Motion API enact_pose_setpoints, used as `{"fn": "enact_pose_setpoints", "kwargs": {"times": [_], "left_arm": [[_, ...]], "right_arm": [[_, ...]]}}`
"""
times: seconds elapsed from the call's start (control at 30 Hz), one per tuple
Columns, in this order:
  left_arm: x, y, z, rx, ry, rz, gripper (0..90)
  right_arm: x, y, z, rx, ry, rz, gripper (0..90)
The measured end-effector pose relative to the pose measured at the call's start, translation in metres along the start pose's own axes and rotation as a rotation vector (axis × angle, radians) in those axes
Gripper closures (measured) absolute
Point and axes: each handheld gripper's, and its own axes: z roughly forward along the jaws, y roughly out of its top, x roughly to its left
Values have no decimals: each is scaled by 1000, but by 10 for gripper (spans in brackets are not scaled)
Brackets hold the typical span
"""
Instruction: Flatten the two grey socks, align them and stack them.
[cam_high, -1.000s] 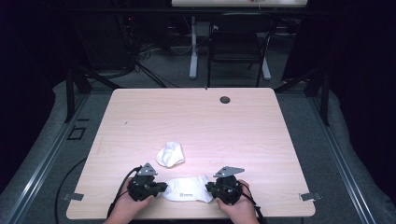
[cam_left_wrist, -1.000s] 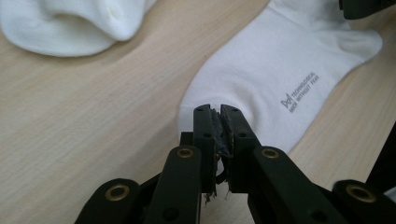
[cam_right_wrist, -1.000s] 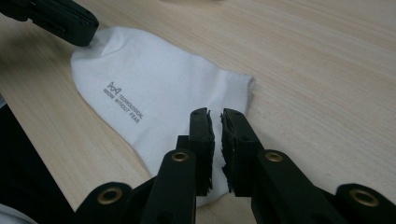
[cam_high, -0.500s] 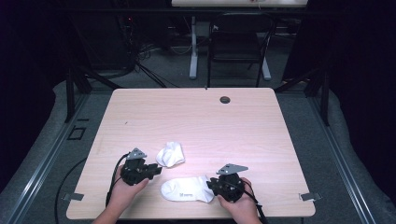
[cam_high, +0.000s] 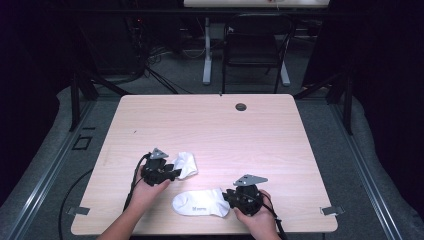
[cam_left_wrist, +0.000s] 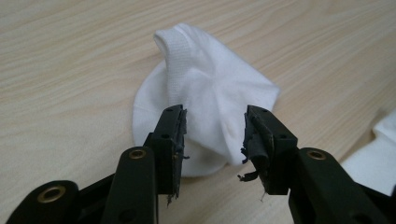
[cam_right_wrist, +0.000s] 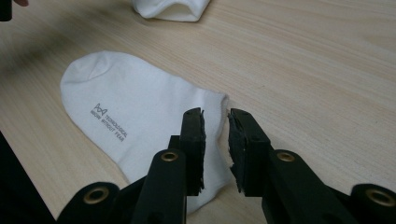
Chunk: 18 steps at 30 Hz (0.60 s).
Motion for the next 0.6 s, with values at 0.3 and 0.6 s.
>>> {"fn": "enact_pose_setpoints", "kwargs": {"times": [0.3,0.6], "left_arm": [[3,1,13,36,31,-10,634],[1,1,4,14,34,10,830]], "right_arm": [[-1,0,0,-6,1,1,757],[-1,0,0,-3,2,0,758]]}}
